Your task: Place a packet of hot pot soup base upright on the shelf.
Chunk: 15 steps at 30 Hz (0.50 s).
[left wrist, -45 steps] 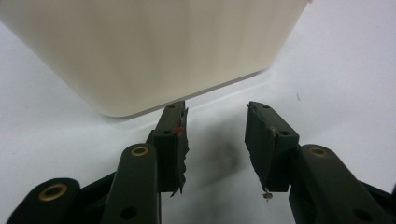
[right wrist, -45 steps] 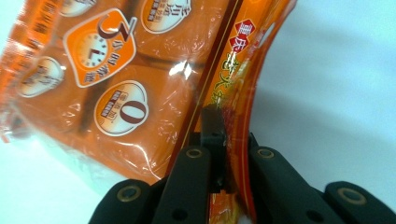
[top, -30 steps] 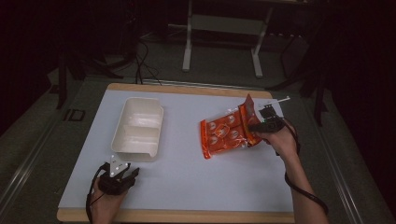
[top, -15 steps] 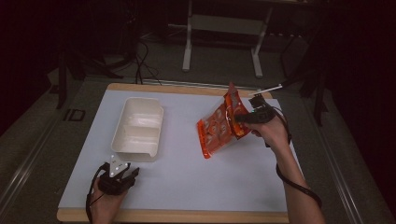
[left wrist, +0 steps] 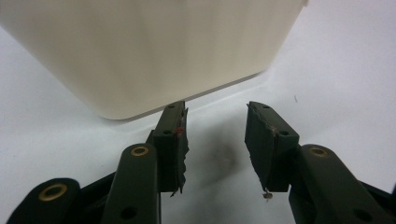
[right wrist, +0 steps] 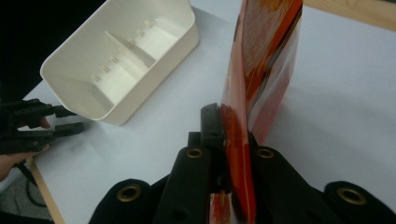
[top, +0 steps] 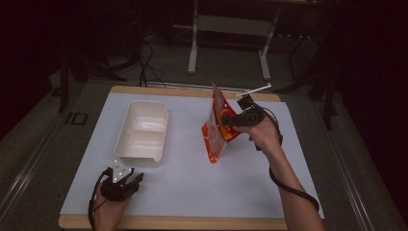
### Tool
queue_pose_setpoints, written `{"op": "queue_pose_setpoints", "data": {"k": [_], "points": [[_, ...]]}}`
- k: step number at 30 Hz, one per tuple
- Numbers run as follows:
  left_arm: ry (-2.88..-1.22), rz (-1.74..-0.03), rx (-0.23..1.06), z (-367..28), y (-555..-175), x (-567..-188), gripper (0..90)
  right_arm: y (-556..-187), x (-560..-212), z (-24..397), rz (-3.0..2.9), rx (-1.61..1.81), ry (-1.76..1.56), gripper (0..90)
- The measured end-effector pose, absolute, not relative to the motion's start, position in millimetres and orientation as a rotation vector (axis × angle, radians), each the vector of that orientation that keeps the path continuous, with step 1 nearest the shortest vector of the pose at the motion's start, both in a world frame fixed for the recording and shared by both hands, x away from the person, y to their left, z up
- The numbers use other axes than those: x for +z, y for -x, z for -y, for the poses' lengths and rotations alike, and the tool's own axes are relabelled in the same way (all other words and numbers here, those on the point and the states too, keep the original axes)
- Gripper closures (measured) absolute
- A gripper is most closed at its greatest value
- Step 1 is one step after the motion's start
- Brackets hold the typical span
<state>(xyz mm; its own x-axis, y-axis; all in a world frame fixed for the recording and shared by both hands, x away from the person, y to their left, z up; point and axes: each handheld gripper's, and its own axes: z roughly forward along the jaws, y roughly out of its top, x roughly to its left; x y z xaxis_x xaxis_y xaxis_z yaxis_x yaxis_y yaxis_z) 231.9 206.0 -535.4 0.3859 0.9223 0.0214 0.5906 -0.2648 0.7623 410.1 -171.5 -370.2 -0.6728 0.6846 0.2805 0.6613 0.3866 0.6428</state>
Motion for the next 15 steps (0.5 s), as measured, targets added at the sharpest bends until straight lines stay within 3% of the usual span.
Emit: {"op": "queue_pose_setpoints", "data": {"k": [15], "points": [[-1.958,-1.299,0.632,-207.1,-231.6,-534.9,58.6,-391.9,-357.9,155.9,-2.438,1.131,-1.09,90.0]]}}
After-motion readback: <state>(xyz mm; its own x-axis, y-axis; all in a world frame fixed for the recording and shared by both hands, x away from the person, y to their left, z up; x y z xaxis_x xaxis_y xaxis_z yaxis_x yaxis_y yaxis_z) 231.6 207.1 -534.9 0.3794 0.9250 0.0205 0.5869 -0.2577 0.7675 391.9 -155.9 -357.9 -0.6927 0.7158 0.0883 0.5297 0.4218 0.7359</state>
